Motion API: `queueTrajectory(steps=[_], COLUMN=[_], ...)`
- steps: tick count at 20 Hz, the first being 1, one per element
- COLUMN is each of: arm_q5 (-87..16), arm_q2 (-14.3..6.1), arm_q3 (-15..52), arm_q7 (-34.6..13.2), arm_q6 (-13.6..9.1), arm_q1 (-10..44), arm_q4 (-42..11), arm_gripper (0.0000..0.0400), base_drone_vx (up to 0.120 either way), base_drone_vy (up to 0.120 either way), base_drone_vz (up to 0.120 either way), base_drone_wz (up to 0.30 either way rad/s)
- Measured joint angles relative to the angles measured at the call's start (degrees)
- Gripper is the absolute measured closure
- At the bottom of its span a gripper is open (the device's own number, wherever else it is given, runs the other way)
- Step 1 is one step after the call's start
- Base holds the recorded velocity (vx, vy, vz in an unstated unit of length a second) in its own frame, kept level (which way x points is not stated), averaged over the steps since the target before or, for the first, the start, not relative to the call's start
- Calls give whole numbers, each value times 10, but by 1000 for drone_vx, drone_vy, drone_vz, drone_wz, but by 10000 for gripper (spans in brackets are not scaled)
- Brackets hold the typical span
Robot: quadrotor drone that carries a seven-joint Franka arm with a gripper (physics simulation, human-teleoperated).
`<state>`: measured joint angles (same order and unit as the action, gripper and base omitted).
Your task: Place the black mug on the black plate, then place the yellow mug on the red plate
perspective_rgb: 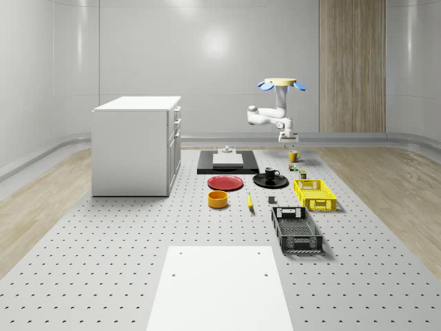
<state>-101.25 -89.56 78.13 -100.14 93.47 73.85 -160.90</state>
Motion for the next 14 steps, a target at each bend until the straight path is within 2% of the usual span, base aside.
queueTrajectory(steps=[8,14], arm_q5=[1,1], arm_q2=[-2,-3], arm_q3=[0,0], arm_q7=[0,0], arm_q6=[1,2], arm_q1=[0,1], arm_q4=[0,0], arm_gripper=[0,0], base_drone_vx=[-120,-120], base_drone_vy=[0,0], base_drone_vz=[-5,-120], base_drone_wz=[0,0])
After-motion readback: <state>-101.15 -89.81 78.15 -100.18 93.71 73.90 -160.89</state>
